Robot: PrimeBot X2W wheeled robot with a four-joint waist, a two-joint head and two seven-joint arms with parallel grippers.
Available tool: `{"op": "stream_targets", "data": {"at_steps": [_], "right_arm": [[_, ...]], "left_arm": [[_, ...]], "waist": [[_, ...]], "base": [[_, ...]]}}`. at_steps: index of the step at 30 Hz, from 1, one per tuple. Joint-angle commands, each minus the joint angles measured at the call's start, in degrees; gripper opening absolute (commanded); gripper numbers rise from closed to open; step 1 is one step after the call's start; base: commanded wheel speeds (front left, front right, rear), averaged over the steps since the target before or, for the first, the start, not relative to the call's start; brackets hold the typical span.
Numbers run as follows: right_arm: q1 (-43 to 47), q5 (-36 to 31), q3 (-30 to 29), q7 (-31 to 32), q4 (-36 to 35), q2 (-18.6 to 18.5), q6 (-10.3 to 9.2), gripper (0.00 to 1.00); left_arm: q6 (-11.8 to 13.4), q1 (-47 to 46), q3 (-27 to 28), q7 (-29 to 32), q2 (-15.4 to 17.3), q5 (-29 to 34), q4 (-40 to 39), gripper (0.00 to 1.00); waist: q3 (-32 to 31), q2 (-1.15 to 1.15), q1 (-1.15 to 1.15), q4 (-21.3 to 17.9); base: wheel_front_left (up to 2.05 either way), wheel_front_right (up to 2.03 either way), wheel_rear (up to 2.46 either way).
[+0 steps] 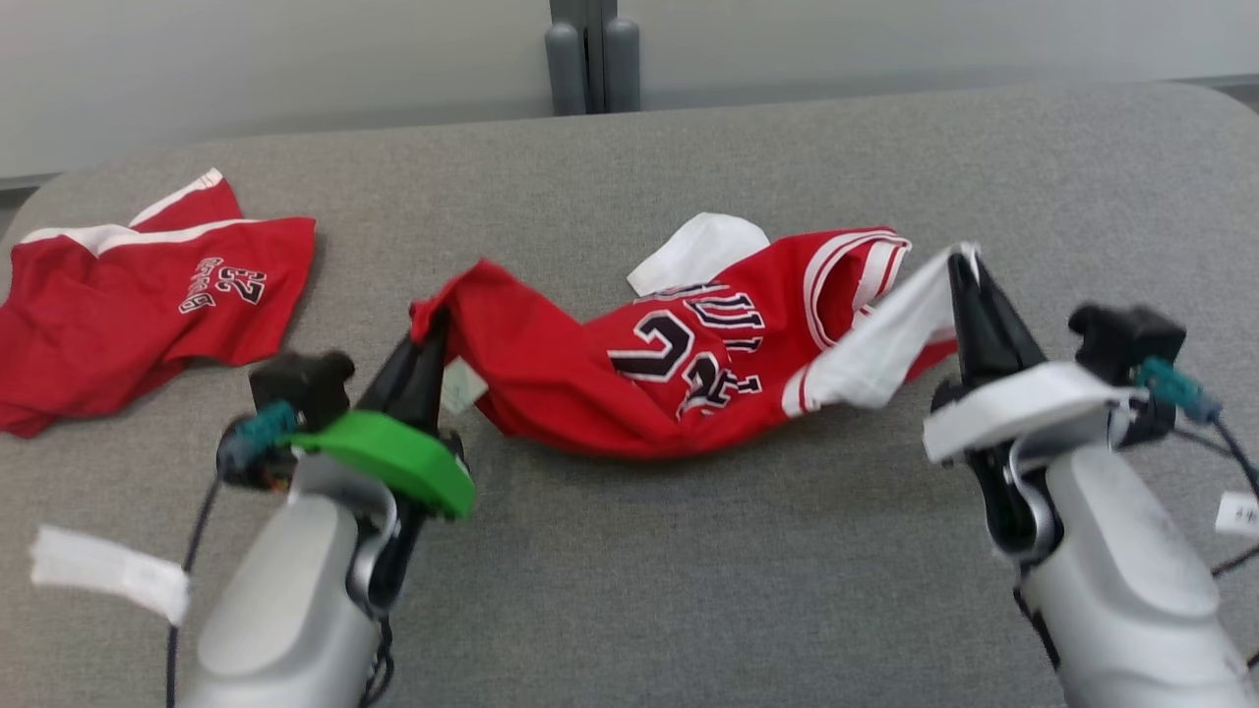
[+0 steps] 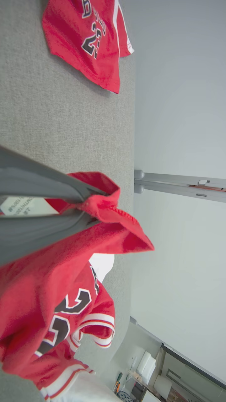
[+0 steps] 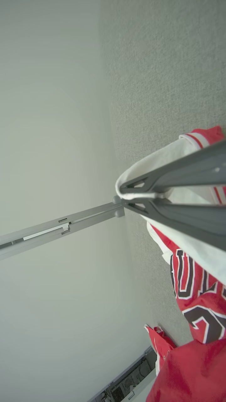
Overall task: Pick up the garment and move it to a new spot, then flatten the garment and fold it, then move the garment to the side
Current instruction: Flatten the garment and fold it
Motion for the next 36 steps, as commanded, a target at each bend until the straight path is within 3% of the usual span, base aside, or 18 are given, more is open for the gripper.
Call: {"op": "stream_targets", "data": {"at_steps": [1,5,10,15,22,29,36], "right_arm": [[-4.6,1.2,0.5,0.6,0.6,-0.6,-0.02,0.00],[-18.6,5.1,0.7,3.1,3.5,-1.5,-0.02,0.00],[-36.8,9.4,-1.0,6.2,9.4,-3.6,-0.01,0.00],[-55.6,10.6,-3.2,7.5,17.0,-4.4,-0.01,0.00],[-75.0,7.2,-3.5,4.5,27.2,-4.5,-0.01,0.00],[-84.3,5.5,-0.5,2.5,32.7,-3.3,-0.01,0.00],[-82.0,7.8,5.1,1.2,32.9,-3.3,-0.01,0.00]], "left_arm": [[-0.1,-4.6,-0.7,1.7,1.1,-3.2,-0.4,0.00],[-0.1,-17.6,-1.6,7.6,2.8,-11.0,0.1,0.00],[-0.1,-35.6,-0.5,12.6,2.6,-16.5,4.4,0.00],[0.1,-53.5,1.2,13.4,1.8,-16.6,12.1,0.00],[0.1,-72.5,1.0,11.4,1.2,-14.4,20.8,0.00],[0.1,-81.6,3.4,9.1,-0.9,-17.4,27.1,0.00],[-0.1,-78.2,1.1,7.8,-1.1,-18.6,29.8,0.00]], "waist": [[3.8,0.00,0.00,-0.8],[9.5,0.00,0.00,-1.0],[16.4,0.00,0.00,-0.1],[21.6,0.00,0.00,-0.2],[23.6,0.00,0.00,-1.6],[24.9,0.00,0.00,-2.6],[27.1,0.00,0.00,-2.4]], "base": [[0.00,0.00,0.00],[0.00,0.00,0.00],[0.00,0.00,0.00],[0.00,0.00,0.00],[0.00,0.00,0.00],[0.00,0.00,0.00],[0.00,0.00,0.00]]}}
